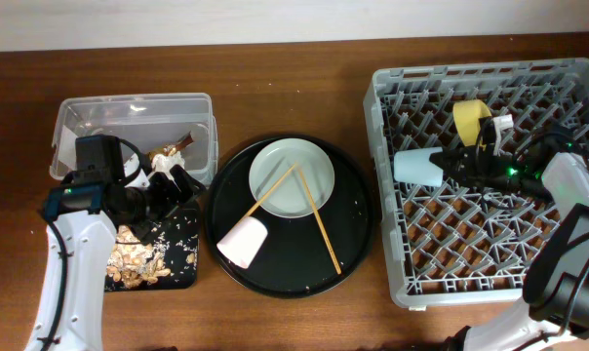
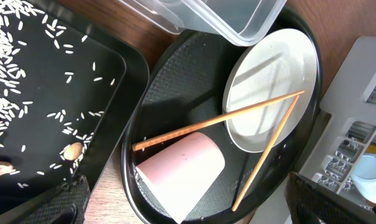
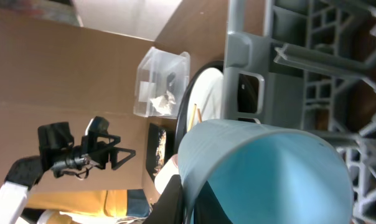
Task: Sort waste into correct bins and load items into the dishwasher rack
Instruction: 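Lower the blue cup upside down into the rack and release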
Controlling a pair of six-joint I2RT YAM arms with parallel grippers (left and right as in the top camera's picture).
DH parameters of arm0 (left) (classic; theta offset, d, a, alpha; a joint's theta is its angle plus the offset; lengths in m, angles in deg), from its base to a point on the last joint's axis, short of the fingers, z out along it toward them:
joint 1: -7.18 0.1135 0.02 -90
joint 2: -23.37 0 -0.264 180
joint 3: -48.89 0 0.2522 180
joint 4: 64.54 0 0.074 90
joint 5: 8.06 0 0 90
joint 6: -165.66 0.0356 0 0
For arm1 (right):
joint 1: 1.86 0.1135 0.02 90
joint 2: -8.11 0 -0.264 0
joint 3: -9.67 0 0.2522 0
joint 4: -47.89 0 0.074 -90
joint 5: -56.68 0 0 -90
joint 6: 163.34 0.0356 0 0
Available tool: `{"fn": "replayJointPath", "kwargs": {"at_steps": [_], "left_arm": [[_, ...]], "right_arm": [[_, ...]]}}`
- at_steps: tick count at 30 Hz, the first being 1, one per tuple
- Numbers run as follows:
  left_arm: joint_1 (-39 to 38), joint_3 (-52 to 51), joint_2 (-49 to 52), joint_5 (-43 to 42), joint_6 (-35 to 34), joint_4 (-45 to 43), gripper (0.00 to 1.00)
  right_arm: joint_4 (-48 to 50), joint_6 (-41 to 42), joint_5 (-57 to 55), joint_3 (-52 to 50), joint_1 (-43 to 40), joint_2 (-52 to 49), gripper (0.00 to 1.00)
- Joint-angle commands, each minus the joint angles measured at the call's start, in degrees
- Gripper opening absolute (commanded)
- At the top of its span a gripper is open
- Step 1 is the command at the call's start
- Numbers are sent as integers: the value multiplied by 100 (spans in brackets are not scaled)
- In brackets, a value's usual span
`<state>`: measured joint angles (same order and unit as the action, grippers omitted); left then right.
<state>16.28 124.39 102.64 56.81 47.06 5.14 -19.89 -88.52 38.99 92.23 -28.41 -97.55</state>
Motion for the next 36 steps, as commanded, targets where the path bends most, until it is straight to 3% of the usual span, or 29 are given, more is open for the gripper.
{"fn": "replayJointPath", "kwargs": {"at_steps": [1,11,15,20,27,33,36], "left_arm": [[28,94,-118,-59,-50,-9,99],[28,94,-118,-59,-48,-9,99],[28,94,-118,-59,-50,-11,100],[28,94,-118,-59,-50,-9,99],[28,94,-118,-59,-50,-9,99],[28,94,-118,-57,-50,-11,99],[28,94,-118,-59,-50,-11,99]], "right_arm": [[-122,400,-2203,-105,-22,-140,4],[-1095,715,-3585,354,-20,-44,6],[-1150,787,-3882,354,-22,-44,21],[-1493,992,-4328,640,-26,-44,28],[-2682,1016,-5292,2009,-24,-44,39],[-3126,837,-4686,2756,446,-44,42],[-2986,372,-4459,2767,1003,-44,37]]}}
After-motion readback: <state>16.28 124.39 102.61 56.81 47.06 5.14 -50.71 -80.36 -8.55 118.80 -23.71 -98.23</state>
